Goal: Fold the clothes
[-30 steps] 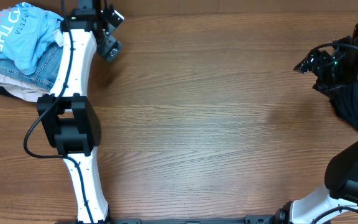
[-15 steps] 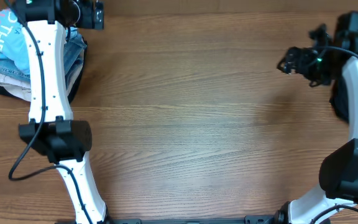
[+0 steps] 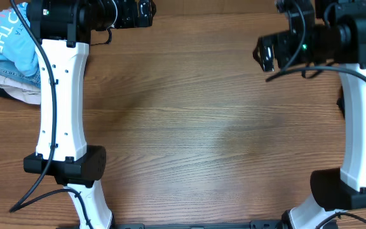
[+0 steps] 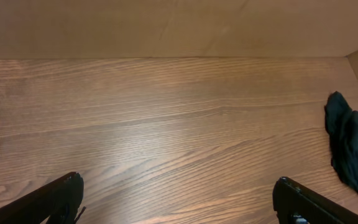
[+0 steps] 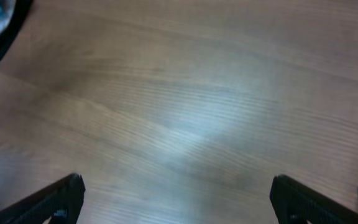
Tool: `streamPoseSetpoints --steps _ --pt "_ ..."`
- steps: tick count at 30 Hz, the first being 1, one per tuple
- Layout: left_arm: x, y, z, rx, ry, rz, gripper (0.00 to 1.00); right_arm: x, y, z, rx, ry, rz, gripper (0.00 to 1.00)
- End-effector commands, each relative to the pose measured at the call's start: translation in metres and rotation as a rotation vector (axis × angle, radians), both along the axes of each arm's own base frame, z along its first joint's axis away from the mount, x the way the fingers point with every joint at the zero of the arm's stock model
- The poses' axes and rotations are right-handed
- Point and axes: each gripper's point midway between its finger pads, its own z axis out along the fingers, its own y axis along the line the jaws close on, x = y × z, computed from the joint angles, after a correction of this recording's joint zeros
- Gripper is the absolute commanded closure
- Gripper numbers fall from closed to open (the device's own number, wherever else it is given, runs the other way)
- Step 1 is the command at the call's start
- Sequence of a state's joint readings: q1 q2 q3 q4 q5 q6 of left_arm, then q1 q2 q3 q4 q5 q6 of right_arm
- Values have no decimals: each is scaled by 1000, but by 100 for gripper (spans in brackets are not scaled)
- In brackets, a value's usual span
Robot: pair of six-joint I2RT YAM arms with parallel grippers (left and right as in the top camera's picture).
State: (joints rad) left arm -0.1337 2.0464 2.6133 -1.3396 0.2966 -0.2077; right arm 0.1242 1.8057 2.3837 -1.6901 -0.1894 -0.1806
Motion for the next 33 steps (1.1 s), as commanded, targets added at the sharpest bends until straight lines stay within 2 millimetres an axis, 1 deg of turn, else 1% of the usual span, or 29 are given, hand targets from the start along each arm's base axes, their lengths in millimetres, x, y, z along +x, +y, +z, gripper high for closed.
streamPoseSetpoints --steps 1,11,12,14,16,18,19,20,21,22,23,24,25,26,28,30,32,33 --pt "-4 -1 12 -21 -24 5 0 -4 -2 20 -1 -72 -3 0" --pt "-4 -1 12 -21 -24 6 0 -4 -3 20 -4 -70 -5 0" --pt "-4 -1 12 -21 -24 6 0 -7 0 20 13 -64 6 0" --pt "-4 -1 12 -21 -24 6 0 -13 -2 30 12 -100 3 0" --pt "-4 -1 12 -21 -24 6 0 -29 -3 45 36 -140 -18 0" --pt "-4 -1 12 -21 -24 6 0 -48 -5 67 103 -200 -93 0" --pt "-4 -1 12 -21 -24 6 0 -57 -6 72 121 -208 -111 0" --pt "-4 -1 12 -21 -24 6 0 -76 -8 76 132 -219 -118 0" --pt "-4 -1 12 -21 -24 6 0 -90 -10 74 126 -219 -118 0" --pt "-4 -1 12 -21 -24 6 0 -98 -15 74 113 -248 -126 0" --pt "-4 -1 12 -21 -24 6 0 -100 -19 76 105 -297 -138 0" --pt "-4 -1 12 -21 -24 6 0 -97 -25 76 94 -388 -158 0" --pt "-4 -1 12 -21 -24 6 0 -91 -31 73 92 -480 -184 0" --pt "-4 -1 12 -21 -24 6 0 -84 -36 62 102 -560 -202 0" --pt "-4 -1 12 -21 -24 6 0 -76 -40 38 123 -667 -214 0" --pt "-4 -1 12 -21 -24 6 0 -74 -36 6 163 -758 -186 0" --pt "-4 -1 12 -21 -24 6 0 -80 -31 -28 195 -827 -155 0" --pt "-4 -1 12 -21 -24 6 0 -88 -29 -58 210 -848 -137 0"
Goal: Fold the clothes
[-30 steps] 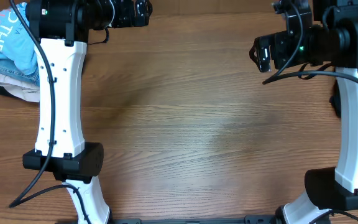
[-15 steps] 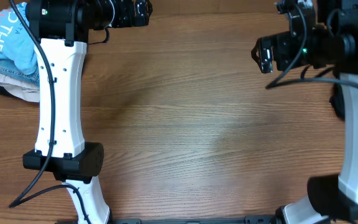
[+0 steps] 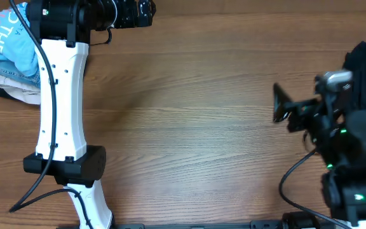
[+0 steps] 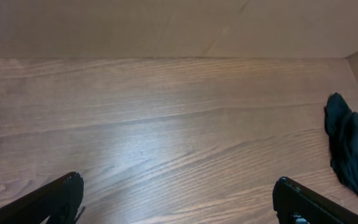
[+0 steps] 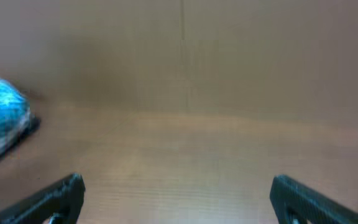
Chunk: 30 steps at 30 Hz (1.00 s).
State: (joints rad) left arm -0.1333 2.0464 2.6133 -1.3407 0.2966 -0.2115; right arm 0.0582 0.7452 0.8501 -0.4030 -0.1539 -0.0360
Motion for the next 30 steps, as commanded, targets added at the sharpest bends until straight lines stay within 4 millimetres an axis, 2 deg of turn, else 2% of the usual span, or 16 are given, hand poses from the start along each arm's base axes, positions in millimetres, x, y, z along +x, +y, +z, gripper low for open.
streamPoseSetpoints --steps 1,2,7,11,13,15,18,30 --pt "-3 -1 13 -18 -27 3 0 -23 6 -43 21 -86 52 0" --pt "-3 -1 13 -18 -27 3 0 -28 5 -62 23 -92 52 0" --pt "-3 -1 13 -18 -27 3 0 -49 2 -131 22 -91 43 0" --pt "-3 -1 13 -18 -27 3 0 -56 2 -156 21 -116 42 0" --pt "-3 -1 13 -18 -27 3 0 -58 1 -157 20 -145 35 0" --pt "-3 -1 13 -18 -27 3 0 -57 -8 -148 14 -189 -14 0" --pt "-3 -1 13 -18 -27 3 0 -55 -17 -148 6 -197 -72 0" --pt "-3 -1 13 -18 -27 3 0 -55 -18 -148 5 -200 -76 0"
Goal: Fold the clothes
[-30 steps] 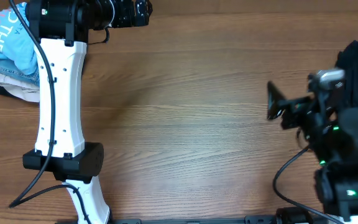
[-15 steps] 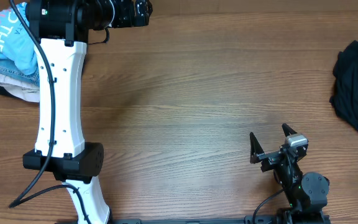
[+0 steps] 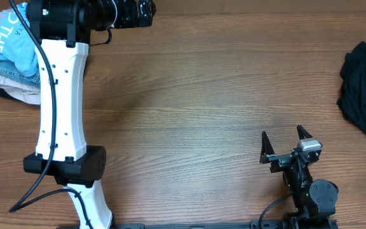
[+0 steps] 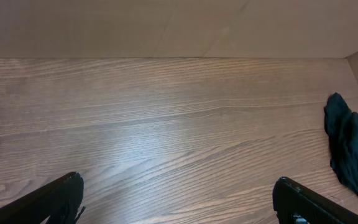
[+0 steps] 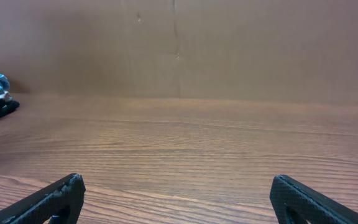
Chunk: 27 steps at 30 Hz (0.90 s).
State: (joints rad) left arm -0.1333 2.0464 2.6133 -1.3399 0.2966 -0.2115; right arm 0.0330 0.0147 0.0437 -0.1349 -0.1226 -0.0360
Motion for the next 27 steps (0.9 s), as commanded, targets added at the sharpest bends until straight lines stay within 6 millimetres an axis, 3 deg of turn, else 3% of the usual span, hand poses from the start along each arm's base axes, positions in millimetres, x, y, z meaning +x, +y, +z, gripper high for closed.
streamPoseSetpoints --steps 1,7,12,17,19,23,27 --pt "-4 -1 12 -18 -26 3 0 1 -4 -1 3 -8 -20 0" --pt "-4 -1 12 -18 -26 3 0 1 -4 -1 3 -8 -20 0" --pt "-9 28 -7 135 30 93 0 1 -4 -1 3 -8 -20 0" --pt "-5 -5 14 223 -170 -177 0 1 -4 -1 3 -8 -20 0" --pt "-3 -8 14 227 -228 -184 0 1 -4 -1 3 -8 -20 0" --pt "-30 2 -23 247 -244 -157 0 1 -4 -1 3 -8 -20 0" --pt "-88 25 -75 297 -242 -105 0 1 -4 -1 3 -8 -20 0"
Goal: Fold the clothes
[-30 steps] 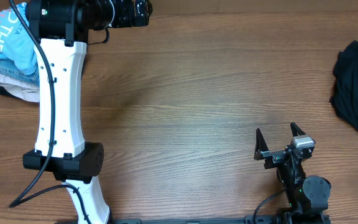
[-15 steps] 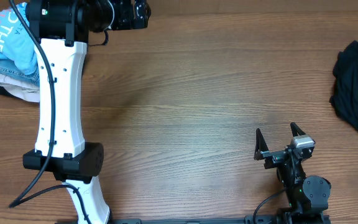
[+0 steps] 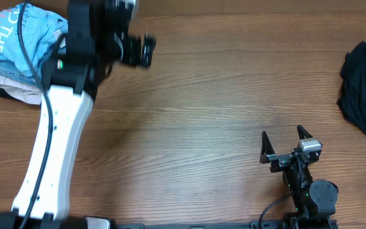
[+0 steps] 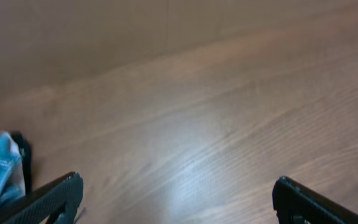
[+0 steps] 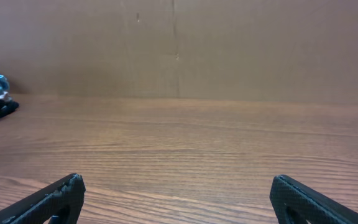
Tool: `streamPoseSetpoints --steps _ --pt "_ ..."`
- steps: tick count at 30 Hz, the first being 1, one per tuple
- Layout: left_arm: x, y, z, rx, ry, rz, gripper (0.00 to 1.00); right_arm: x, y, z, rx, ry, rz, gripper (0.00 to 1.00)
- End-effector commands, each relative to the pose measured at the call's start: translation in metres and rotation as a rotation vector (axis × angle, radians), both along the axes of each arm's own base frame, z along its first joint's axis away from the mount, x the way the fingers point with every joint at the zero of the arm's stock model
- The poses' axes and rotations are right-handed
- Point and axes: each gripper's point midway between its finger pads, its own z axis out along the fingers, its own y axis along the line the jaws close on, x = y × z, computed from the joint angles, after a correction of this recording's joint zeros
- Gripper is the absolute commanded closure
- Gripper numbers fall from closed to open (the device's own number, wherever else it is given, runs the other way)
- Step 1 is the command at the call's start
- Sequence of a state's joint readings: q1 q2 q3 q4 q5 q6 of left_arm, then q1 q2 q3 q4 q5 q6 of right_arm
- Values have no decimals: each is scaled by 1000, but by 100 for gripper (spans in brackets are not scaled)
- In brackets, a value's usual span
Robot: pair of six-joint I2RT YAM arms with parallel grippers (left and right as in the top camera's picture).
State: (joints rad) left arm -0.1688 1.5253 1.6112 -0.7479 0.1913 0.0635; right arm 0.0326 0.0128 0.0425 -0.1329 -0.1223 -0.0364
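Note:
A pile of clothes (image 3: 18, 38), light blue with red lettering over white and black pieces, lies at the table's far left corner; its edge shows in the left wrist view and the right wrist view. A crumpled dark garment (image 3: 364, 89) lies at the far right edge. My left gripper (image 3: 146, 49) hangs open over bare wood to the right of the pile, holding nothing. My right gripper (image 3: 288, 143) stands open and empty, folded back near the front edge, well short of the dark garment.
A brown wall (image 5: 179, 43) closes the back of the wooden table (image 3: 202, 121). The left arm's white link (image 3: 49, 146) slants across the left side of the table. The right arm's base (image 3: 310, 194) sits at the front edge.
My left arm has swung: its gripper sits lower and its white link now slants. Its camera now faces the pile side, and the dark garment has left that view. The right arm has not moved.
At first both arms reached to the back of the table, the right one covering the dark garment. The right arm then stood pulled back with the garment uncovered, then folded at the front edge. The left arm stayed still until its shift just now.

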Motion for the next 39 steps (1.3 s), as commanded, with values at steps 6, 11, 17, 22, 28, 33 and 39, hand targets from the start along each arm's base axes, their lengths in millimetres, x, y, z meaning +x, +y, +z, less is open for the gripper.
streamPoseSetpoints --steps 6,11,17,22,28,33,39 --pt "-115 46 -84 22 -65 104 0 1 -4 -1 3 -5 -19 0" --pt "-153 72 -97 -42 -263 205 0 1 -4 -1 3 -5 -19 0" --pt "-176 87 -115 -55 -440 258 0 1 -4 -1 3 -5 -19 0" --pt "-177 88 -128 -74 -566 249 0 1 -4 -1 3 -5 -19 0" --pt "-181 85 -131 -86 -661 231 0 1 -4 -1 3 -5 -19 0" --pt "-182 88 -147 -75 -598 244 0 1 -4 -1 3 -5 -19 0" --pt "-182 88 -148 -75 -593 244 0 1 -4 -1 3 -5 -19 0"
